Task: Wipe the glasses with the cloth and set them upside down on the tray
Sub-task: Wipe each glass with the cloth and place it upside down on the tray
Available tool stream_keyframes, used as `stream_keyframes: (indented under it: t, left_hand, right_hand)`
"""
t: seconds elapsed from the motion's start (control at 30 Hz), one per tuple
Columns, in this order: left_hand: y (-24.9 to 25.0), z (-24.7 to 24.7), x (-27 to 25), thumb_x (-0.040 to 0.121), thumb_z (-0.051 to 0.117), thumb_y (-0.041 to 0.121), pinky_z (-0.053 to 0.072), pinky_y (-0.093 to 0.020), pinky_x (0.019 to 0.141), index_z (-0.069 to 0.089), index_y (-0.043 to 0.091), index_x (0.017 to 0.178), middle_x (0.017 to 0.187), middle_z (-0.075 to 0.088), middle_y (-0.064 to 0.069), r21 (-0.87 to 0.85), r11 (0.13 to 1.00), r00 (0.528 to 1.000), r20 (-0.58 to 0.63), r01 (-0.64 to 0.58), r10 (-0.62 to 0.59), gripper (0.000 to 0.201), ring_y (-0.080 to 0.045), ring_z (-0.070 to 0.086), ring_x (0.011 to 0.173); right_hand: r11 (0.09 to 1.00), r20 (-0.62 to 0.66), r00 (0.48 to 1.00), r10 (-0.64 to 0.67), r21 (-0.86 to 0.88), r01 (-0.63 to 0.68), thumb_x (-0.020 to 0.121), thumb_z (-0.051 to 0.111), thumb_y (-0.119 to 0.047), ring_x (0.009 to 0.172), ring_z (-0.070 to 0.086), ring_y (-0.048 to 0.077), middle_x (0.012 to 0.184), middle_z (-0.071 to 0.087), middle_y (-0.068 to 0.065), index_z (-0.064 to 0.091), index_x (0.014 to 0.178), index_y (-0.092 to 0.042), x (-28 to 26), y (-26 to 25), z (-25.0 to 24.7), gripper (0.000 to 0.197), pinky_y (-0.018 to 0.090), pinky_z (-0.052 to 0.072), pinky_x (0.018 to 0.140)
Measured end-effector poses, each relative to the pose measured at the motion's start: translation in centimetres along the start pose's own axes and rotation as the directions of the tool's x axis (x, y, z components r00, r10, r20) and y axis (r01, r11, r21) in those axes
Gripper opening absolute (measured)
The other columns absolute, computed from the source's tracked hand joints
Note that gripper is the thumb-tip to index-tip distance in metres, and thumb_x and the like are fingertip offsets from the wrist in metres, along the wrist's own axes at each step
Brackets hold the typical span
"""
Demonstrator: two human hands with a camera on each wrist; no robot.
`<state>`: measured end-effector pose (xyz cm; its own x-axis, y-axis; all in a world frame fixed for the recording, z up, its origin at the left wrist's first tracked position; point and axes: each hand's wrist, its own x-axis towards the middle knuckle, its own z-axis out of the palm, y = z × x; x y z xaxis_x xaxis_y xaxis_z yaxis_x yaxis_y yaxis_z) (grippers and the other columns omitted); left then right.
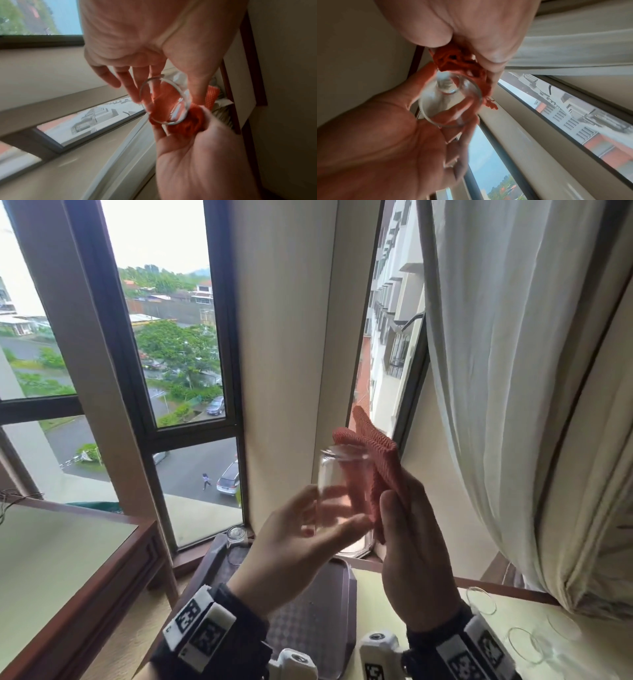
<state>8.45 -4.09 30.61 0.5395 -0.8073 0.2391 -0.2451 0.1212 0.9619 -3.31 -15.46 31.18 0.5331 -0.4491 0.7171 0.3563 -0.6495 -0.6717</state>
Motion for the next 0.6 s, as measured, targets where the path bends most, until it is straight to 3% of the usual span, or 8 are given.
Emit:
stream_keyframes:
  t: [0.03, 0.1, 0.17, 0.2, 0.27, 0.33, 0.5, 0.6]
  left_hand:
    - [0.5, 0.0, 0.0, 0.088, 0.082, 0.044, 0.059, -0.024, 0.091, 0.067, 0.023, 0.129, 0.115, 0.080, 0.003, -0.076, 0.997, 1.000, 0.005, 0.000, 0.000, 0.048, -0.008, 0.075, 0.107]
    - [1.2, 0.1, 0.2, 0.088, 0.076, 0.039, 0.056, -0.014, 0.083, 0.069, 0.012, 0.127, 0.112, 0.081, -0.009, -0.254, 0.967, 1.000, -0.014, -0.004, 0.000, 0.048, -0.010, 0.076, 0.101]
    - [1.7, 0.1, 0.7, 0.080, 0.080, 0.051, 0.056, -0.017, 0.082, 0.070, 0.008, 0.125, 0.114, 0.079, -0.016, -0.405, 0.914, 0.998, -0.059, -0.015, -0.009, 0.063, -0.016, 0.076, 0.101]
    - [1.9, 0.0, 1.0, 0.076, 0.083, 0.057, 0.056, -0.024, 0.089, 0.071, 0.007, 0.126, 0.117, 0.078, -0.016, -0.450, 0.893, 0.997, -0.077, -0.014, -0.022, 0.071, -0.017, 0.075, 0.104]
    - [2.2, -0.1, 1.5, 0.083, 0.076, 0.056, 0.046, -0.043, 0.111, 0.069, 0.005, 0.131, 0.126, 0.075, -0.015, -0.515, 0.857, 0.995, -0.081, 0.001, -0.050, 0.071, -0.023, 0.071, 0.118]
    - [2.4, 0.0, 1.7, 0.086, 0.070, 0.054, 0.032, -0.054, 0.124, 0.069, 0.004, 0.134, 0.134, 0.072, -0.013, -0.559, 0.829, 0.995, -0.066, 0.027, -0.077, 0.069, -0.029, 0.064, 0.131]
    - [3.1, 0.2, 1.8, 0.100, 0.056, 0.058, 0.031, -0.056, 0.126, 0.065, 0.001, 0.140, 0.145, 0.062, -0.024, -0.653, 0.752, 0.996, 0.030, 0.083, -0.084, 0.071, -0.040, 0.056, 0.141]
    - [3.2, 0.2, 1.9, 0.101, 0.057, 0.056, 0.036, -0.053, 0.125, 0.067, -0.001, 0.135, 0.143, 0.062, -0.028, -0.675, 0.731, 0.995, 0.062, 0.095, -0.073, 0.068, -0.042, 0.057, 0.139]
  right_hand:
    - [1.000, 0.000, 1.000, 0.014, -0.017, -0.014, 0.108, 0.036, -0.018, 0.127, 0.059, 0.009, 0.139, 0.061, -0.009, 0.048, 0.146, -0.021, -0.2, 0.1, 0.0, 0.041, 0.036, 0.054, 0.101]
    - [0.997, -0.020, 1.000, -0.023, -0.072, 0.021, 0.108, 0.039, -0.018, 0.106, 0.064, -0.001, 0.117, 0.068, -0.003, 0.050, 0.146, -0.021, -0.9, 0.3, 0.0, 0.040, 0.021, 0.054, 0.091]
    - [0.985, -0.015, 0.996, -0.093, -0.146, 0.090, 0.106, 0.043, -0.013, 0.100, 0.069, 0.015, 0.126, 0.067, 0.010, 0.047, 0.149, -0.018, -1.4, 0.0, 0.3, 0.044, 0.015, 0.052, 0.091]
    - [0.977, 0.001, 0.993, -0.122, -0.176, 0.120, 0.106, 0.045, -0.010, 0.115, 0.066, 0.026, 0.142, 0.060, 0.011, 0.045, 0.150, -0.015, -1.6, -0.1, 0.5, 0.045, 0.022, 0.052, 0.099]
    - [0.956, 0.019, 0.988, -0.154, -0.250, 0.154, 0.104, 0.047, -0.010, 0.143, 0.045, 0.029, 0.158, 0.042, 0.008, 0.042, 0.150, -0.006, -1.9, 0.1, 1.0, 0.047, 0.044, 0.044, 0.113]
    - [0.928, 0.023, 0.985, -0.171, -0.331, 0.169, 0.105, 0.046, -0.016, 0.152, 0.028, 0.031, 0.162, 0.035, 0.005, 0.039, 0.151, -0.003, -1.9, 0.3, 1.3, 0.048, 0.051, 0.035, 0.119]
    - [0.788, 0.124, 0.961, -0.248, -0.552, 0.274, 0.102, 0.055, -0.016, 0.152, 0.018, 0.043, 0.161, 0.036, 0.004, 0.040, 0.152, -0.009, -2.2, 1.1, 1.8, 0.053, 0.068, 0.025, 0.116]
    - [0.733, 0.183, 0.966, -0.184, -0.629, 0.259, 0.106, 0.047, -0.026, 0.154, 0.015, 0.038, 0.162, 0.035, -0.005, 0.041, 0.154, -0.017, -2.7, 1.1, 2.2, 0.049, 0.072, 0.022, 0.115]
